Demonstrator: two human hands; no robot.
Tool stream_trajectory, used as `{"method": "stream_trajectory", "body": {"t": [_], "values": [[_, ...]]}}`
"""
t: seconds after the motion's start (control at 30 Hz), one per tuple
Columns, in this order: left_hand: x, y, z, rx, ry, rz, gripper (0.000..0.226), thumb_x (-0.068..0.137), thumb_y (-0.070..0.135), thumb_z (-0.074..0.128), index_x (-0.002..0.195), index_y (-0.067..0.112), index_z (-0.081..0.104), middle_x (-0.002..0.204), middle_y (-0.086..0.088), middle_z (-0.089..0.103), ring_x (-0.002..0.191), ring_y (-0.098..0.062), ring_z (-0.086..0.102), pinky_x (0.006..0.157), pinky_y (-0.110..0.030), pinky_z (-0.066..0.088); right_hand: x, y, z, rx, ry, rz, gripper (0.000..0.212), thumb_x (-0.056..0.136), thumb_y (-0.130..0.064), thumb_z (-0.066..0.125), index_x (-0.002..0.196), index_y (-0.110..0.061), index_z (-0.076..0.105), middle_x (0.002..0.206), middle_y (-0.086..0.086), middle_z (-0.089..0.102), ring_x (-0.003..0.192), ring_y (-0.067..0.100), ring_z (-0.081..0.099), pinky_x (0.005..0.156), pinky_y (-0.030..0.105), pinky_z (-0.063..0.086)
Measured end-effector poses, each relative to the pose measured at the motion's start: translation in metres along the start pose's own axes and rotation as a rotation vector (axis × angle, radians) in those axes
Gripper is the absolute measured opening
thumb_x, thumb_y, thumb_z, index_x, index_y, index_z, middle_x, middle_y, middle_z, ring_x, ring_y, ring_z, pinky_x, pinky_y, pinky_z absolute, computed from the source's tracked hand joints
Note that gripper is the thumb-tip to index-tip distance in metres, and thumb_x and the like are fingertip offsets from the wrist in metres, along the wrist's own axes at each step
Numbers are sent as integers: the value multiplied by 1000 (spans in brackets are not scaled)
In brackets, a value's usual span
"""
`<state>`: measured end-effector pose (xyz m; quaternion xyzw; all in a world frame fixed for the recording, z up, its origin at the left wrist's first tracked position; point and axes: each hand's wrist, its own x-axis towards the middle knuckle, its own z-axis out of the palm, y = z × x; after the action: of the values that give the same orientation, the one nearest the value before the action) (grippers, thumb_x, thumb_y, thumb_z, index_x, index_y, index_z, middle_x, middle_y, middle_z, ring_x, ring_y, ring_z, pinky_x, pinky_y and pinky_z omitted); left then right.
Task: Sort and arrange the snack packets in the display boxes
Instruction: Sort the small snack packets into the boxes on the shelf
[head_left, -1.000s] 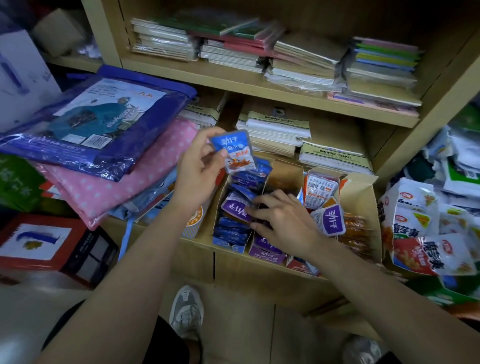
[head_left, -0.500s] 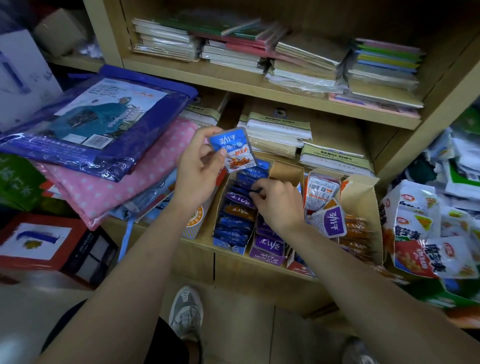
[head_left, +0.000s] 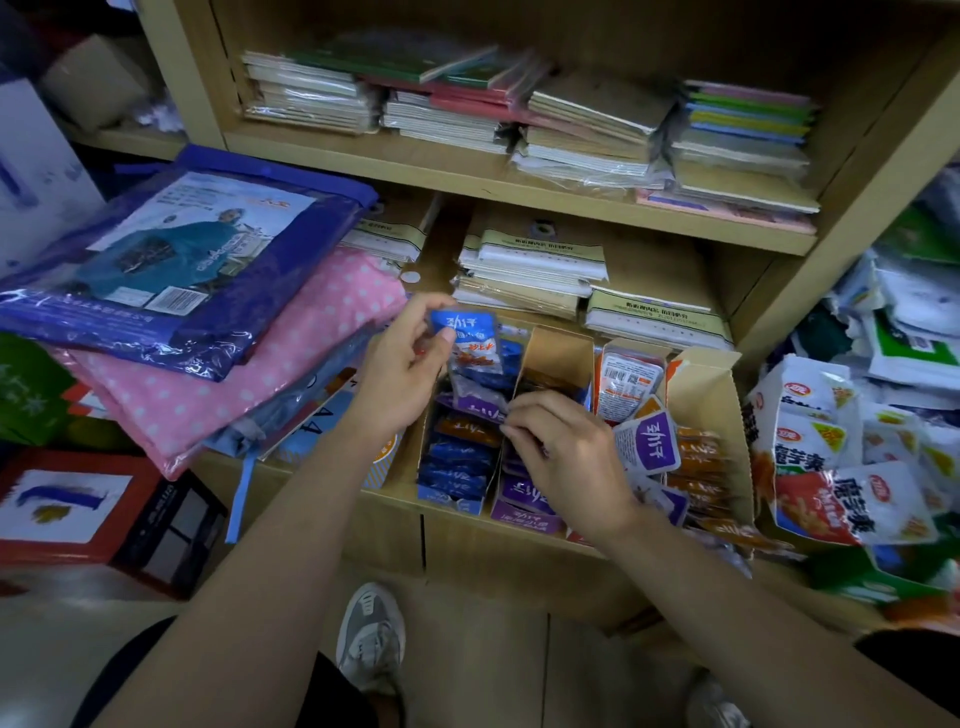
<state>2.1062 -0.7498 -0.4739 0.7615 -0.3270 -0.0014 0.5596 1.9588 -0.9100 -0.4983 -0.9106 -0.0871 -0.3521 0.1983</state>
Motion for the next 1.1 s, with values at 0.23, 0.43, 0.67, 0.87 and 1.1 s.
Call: {"method": "stream_trajectory", "body": {"t": [0.23, 0.43, 0.67, 0.87, 1.1], "values": [[0, -14, 14, 277, 25, 31, 13, 98, 16, 64, 107, 19, 73, 99, 6, 70, 83, -11, 64, 75, -32, 52, -21, -14, -41, 224, 235, 258, 11, 97, -24, 62, 106, -18, 60, 96, -4, 71, 88, 5, 70, 66, 17, 58], [-3, -13, 14, 359, 198, -56, 16, 90, 26, 74, 105, 21, 76, 99, 3, 70, 87, -14, 64, 81, -41, 56, -16, -1, -73, 478, 553, 563, 10, 97, -9, 65, 100, -4, 57, 95, 12, 73, 94, 18, 75, 72, 30, 61], [-13, -5, 17, 253, 172, -140, 40, 87, 37, 77, 114, 29, 49, 87, 13, 66, 87, -18, 68, 79, -46, 56, 19, 24, -82, 450, 549, 557, 12, 96, -11, 67, 100, -3, 58, 94, 7, 72, 94, 17, 74, 74, 27, 59], [-19, -15, 9, 392, -50, -31, 26, 80, 19, 83, 96, 29, 66, 92, 16, 70, 87, 3, 66, 76, -43, 60, 32, 38, -79, 375, 426, 472, 8, 95, -10, 67, 97, -9, 60, 89, -6, 69, 91, 14, 72, 67, 17, 54], [-18, -21, 6, 536, -156, 0, 52, 82, 26, 81, 131, 30, 64, 124, 9, 68, 118, -23, 56, 89, -50, 52, 29, 57, -58, 190, 103, 474, 7, 96, -14, 66, 99, -18, 70, 90, -11, 72, 83, -1, 67, 73, 24, 57]]}}
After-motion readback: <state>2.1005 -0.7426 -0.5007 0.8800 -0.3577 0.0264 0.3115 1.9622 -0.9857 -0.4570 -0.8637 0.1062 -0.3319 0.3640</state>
